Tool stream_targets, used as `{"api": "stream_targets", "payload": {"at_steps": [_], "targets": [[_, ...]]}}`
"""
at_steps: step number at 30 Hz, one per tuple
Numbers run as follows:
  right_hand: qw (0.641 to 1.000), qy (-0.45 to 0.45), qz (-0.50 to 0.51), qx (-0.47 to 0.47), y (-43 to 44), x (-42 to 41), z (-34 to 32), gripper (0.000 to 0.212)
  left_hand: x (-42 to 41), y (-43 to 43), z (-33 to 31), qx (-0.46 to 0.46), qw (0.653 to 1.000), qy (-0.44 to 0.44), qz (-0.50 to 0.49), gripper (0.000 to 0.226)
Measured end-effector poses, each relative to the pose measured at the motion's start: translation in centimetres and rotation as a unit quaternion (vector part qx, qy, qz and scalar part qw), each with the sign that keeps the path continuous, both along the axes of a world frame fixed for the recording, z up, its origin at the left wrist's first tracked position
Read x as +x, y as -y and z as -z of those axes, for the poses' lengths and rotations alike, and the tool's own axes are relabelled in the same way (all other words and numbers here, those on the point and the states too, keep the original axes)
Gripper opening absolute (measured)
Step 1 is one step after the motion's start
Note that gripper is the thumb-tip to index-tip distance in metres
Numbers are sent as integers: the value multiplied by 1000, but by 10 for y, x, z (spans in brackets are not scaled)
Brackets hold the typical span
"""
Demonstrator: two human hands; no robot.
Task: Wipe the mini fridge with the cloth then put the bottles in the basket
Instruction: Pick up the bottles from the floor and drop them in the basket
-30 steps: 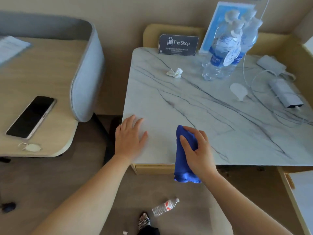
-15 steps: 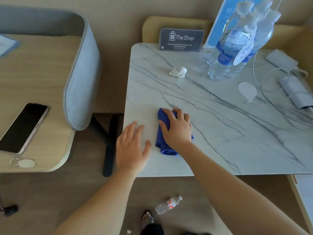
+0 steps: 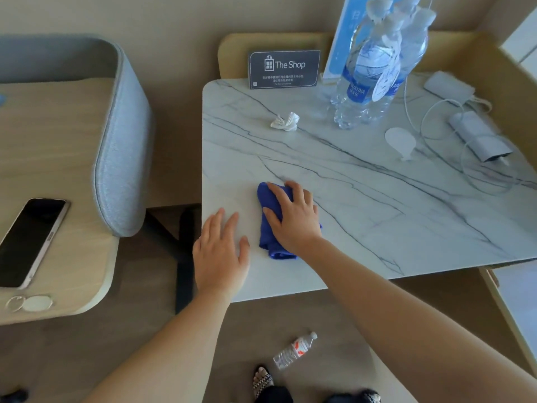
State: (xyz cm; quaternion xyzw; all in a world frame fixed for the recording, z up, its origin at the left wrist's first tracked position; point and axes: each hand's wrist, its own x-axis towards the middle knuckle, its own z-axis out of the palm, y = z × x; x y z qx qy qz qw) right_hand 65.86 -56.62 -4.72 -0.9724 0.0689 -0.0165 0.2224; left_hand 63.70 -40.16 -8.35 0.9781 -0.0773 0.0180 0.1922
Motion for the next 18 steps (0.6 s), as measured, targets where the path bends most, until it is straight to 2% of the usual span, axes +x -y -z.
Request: {"api": "stream_targets", "payload": {"at_steps": [5, 9, 15, 18], "targets": [[999, -25, 8, 18, 9, -42, -15, 60, -1, -1, -5, 25, 999, -21, 19, 52], [999, -32, 4, 34, 16, -86, -29, 59, -18, -6, -10, 75, 993, -70, 55, 57], [998, -57, 1, 34, 26, -161, -41, 68, -75, -18, -35, 117, 978, -148, 91, 57], [997, -62, 9, 37, 35, -210, -45, 72, -122, -17, -46, 102, 979, -150, 94, 57]]}}
